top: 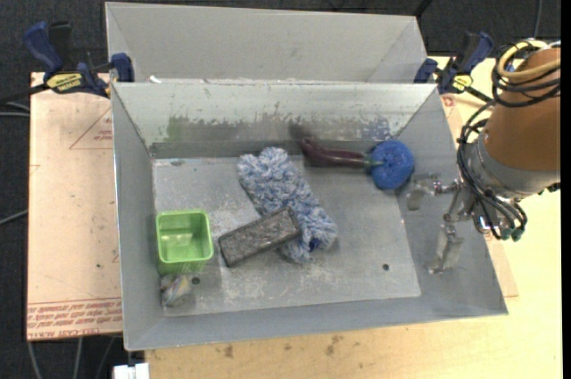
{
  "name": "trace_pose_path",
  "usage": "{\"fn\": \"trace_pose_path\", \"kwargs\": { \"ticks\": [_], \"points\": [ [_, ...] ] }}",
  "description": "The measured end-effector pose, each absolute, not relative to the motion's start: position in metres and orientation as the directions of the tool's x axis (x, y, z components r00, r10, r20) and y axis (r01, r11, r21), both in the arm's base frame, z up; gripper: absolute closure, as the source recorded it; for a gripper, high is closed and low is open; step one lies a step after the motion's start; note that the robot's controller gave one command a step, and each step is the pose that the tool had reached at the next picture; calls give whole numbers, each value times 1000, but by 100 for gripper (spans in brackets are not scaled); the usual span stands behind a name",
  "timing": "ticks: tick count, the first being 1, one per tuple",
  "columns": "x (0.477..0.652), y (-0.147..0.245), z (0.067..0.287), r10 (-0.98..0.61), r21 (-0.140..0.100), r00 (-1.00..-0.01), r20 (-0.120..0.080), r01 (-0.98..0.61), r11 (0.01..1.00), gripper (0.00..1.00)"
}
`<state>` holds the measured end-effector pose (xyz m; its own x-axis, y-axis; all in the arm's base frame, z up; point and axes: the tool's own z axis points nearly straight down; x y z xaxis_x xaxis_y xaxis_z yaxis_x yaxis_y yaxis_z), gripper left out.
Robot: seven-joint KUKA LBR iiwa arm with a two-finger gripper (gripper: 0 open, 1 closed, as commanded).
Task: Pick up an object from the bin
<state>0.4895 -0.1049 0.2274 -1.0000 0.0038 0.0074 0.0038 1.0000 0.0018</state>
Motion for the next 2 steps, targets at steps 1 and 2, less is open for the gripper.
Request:
{"fn": "trace_pose_path", "kwargs": {
  "ticks": [1, 2],
  "points": [
    [491, -104, 232, 0, 0, -1000, -1, 0, 1000, 0],
    [528, -84, 182, -27, -2, -1000, -10, -27, 1000, 0]
  ]
}}
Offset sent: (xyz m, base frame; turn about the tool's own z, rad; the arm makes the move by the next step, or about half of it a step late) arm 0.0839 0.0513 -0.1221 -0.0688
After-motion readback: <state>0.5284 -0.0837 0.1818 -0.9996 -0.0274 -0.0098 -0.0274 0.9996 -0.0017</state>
